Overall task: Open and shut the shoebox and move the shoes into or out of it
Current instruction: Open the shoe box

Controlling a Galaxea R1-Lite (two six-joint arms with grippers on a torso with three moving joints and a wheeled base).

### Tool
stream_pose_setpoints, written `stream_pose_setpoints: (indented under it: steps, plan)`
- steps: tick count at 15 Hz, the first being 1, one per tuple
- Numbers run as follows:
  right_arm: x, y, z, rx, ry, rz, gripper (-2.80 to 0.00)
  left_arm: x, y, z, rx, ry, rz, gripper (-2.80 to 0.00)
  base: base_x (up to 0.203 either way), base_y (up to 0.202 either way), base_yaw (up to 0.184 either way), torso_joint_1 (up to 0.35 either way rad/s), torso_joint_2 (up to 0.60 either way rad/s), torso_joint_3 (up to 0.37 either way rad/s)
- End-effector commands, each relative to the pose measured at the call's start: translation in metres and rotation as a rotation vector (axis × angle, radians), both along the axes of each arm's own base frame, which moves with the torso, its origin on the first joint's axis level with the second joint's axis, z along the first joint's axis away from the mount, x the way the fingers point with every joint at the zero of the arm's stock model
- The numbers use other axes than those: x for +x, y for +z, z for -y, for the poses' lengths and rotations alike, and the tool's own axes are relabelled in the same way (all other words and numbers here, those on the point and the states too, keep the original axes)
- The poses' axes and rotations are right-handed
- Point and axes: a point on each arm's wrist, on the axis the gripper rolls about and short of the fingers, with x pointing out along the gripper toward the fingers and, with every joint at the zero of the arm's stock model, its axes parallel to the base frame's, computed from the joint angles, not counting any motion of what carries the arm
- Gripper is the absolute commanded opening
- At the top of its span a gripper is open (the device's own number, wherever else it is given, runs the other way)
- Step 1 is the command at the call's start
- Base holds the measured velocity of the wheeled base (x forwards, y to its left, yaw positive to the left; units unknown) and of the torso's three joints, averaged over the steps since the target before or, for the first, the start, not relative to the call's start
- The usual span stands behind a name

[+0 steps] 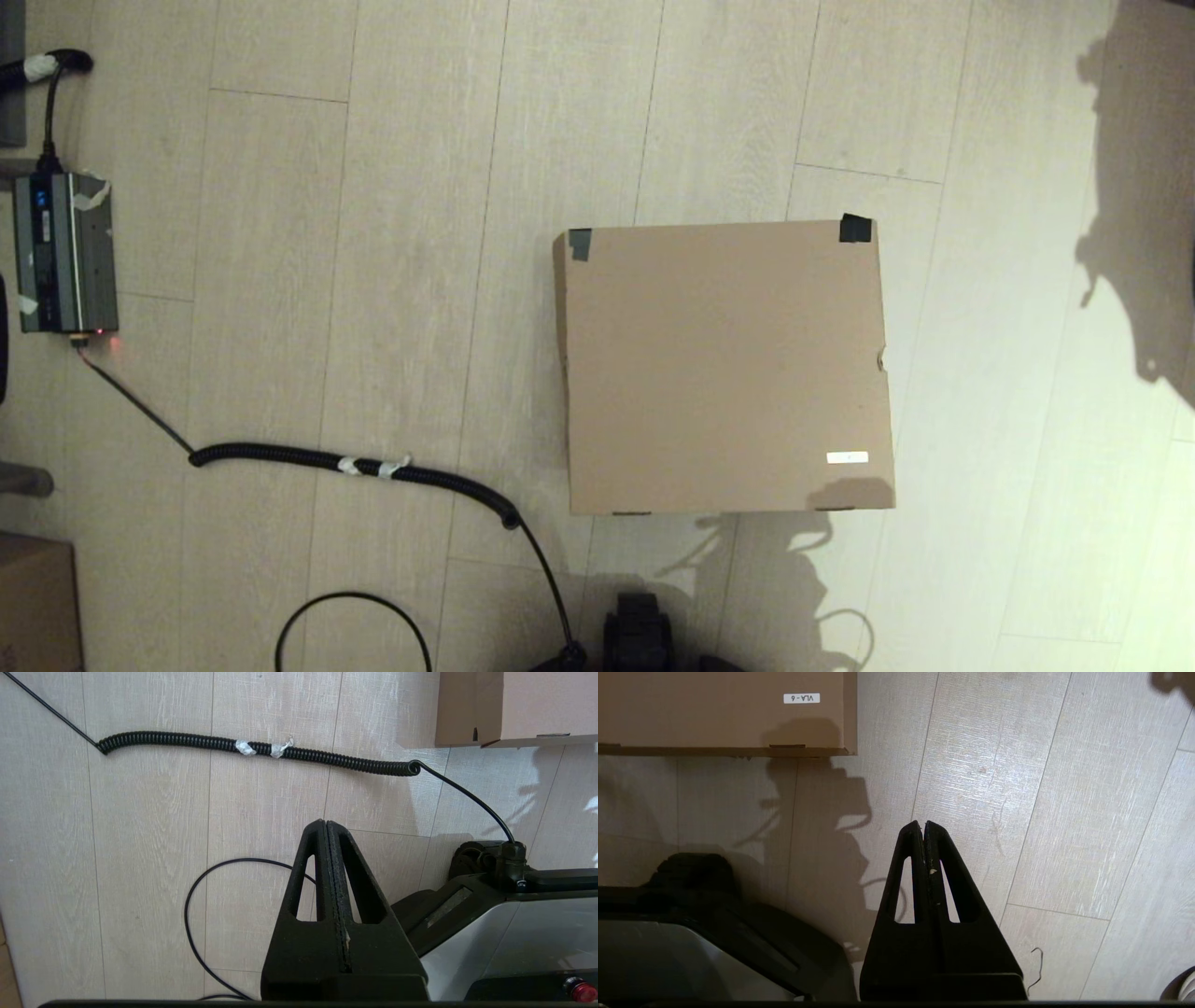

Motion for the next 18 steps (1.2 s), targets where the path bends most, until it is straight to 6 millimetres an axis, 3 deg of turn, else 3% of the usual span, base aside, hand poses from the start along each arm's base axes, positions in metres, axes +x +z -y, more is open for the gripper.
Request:
stream_pose_setpoints:
  steps: [1, 8, 10, 12, 15, 18]
  plan:
    - [0.0, 0.0, 0.0, -0.02, 0.004, 0.0, -2.8, 0.0, 0.0, 0.0, 0.0, 0.0, 0.0, -2.8, 0.0, 0.0, 0.0, 0.0, 0.0, 0.0]
    - [0.0, 0.001, 0.0, -0.052, 0.014, 0.003, -2.8, 0.0, 0.002, 0.0, 0.01, -0.004, 0.012, -2.8, 0.0, 0.0, 0.0, 0.0, 0.0, 0.0]
    - [-0.006, 0.022, 0.0, -0.007, 0.02, 0.062, -2.8, -0.007, 0.026, 0.001, 0.015, -0.035, 0.101, -2.8, 0.0, 0.0, 0.0, 0.0, 0.0, 0.0]
    - [-0.005, 0.056, -0.001, 0.133, 0.061, 0.04, -2.8, -0.014, 0.071, 0.003, -0.019, -0.137, 0.134, -2.8, 0.0, 0.0, 0.0, 0.0, 0.0, 0.0]
    - [0.037, 0.104, -0.004, 0.422, 0.121, -0.184, -2.8, 0.014, 0.124, 0.006, -0.242, -0.303, -0.027, -2.8, 0.0, 0.0, 0.0, 0.0, 0.0, 0.0]
    - [0.108, 0.115, -0.006, 0.558, 0.125, -0.418, -2.8, 0.073, 0.159, 0.012, -0.599, -0.417, -0.231, -2.8, 0.0, 0.0, 0.0, 0.0, 0.0, 0.0]
